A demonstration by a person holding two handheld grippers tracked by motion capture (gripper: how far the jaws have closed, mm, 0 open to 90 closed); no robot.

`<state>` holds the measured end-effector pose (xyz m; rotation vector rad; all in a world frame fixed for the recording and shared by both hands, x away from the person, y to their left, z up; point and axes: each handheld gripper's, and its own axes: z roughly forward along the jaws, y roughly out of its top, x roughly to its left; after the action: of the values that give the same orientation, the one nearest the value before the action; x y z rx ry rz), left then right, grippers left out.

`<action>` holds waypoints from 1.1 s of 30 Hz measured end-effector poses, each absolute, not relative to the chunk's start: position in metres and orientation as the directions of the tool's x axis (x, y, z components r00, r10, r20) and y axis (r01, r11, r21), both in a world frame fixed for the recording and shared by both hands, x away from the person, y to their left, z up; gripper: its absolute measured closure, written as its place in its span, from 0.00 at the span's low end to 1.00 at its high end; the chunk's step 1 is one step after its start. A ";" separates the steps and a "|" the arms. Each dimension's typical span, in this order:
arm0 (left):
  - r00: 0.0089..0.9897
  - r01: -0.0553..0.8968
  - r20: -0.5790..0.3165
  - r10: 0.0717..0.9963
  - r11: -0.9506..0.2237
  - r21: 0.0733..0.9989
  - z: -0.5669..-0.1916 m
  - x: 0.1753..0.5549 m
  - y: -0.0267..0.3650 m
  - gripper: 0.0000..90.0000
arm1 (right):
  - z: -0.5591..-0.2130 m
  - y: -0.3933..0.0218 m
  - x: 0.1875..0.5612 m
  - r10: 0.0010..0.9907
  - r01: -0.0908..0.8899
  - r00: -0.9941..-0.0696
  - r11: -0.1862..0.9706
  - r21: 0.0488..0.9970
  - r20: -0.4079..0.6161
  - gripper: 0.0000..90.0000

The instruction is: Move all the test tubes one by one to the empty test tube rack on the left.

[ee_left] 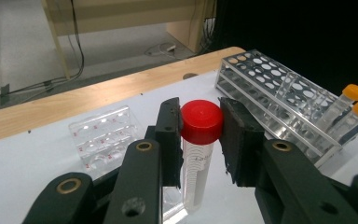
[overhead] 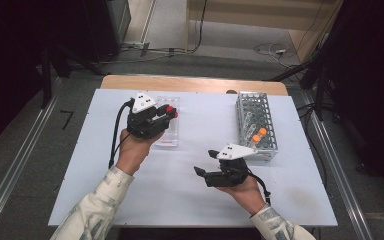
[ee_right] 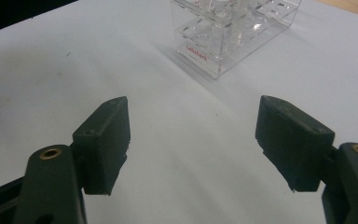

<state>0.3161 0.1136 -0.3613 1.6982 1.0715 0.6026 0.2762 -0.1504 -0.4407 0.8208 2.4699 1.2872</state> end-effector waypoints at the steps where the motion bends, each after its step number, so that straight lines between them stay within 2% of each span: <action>1: 0.483 0.373 -0.089 0.871 -0.113 0.921 -0.360 0.317 0.114 0.78 | -0.441 -0.150 0.276 0.579 0.371 -0.814 0.454 0.810 0.048 0.28; 19: 0.458 0.365 -0.047 0.888 -0.139 0.921 -0.367 0.331 0.108 0.78 | -0.441 -0.151 0.276 0.582 0.378 -0.811 0.451 0.809 0.055 0.29; 33: 0.446 0.363 -0.011 0.895 -0.170 0.916 -0.394 0.330 0.099 0.78 | -0.441 -0.151 0.275 0.580 0.377 -0.813 0.452 0.808 0.054 0.29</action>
<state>0.3304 0.0988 -0.3940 1.7418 1.0870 0.6976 0.2749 -0.1509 -0.4413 0.8304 2.4736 1.2885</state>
